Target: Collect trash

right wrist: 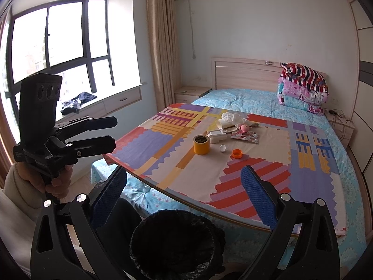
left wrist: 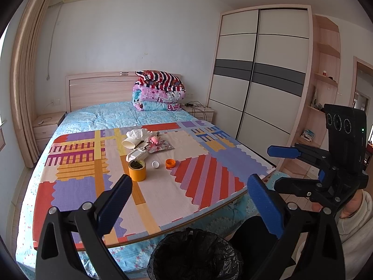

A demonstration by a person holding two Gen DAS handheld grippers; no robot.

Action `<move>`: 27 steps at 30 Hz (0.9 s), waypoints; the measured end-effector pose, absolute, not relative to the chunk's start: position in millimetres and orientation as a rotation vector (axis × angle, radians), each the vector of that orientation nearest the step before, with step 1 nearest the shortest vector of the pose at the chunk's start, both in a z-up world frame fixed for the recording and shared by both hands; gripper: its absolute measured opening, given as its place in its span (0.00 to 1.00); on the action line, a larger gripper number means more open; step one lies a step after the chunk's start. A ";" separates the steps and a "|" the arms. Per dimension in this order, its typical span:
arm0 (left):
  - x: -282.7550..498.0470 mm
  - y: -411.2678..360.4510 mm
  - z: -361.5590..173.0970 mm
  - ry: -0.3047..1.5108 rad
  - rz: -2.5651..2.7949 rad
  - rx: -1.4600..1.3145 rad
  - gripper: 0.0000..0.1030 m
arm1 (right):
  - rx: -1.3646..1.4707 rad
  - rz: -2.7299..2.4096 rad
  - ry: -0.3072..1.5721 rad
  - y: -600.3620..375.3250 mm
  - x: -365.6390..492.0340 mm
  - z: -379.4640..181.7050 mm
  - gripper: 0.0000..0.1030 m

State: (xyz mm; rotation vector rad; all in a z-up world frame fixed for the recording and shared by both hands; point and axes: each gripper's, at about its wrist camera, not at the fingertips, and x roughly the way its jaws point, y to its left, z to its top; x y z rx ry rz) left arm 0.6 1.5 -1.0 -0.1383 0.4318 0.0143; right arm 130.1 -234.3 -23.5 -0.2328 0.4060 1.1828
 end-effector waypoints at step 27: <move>0.8 2.6 4.2 0.432 0.016 -0.134 0.92 | -0.240 1.182 0.403 -233.6 130.0 -22.3 0.96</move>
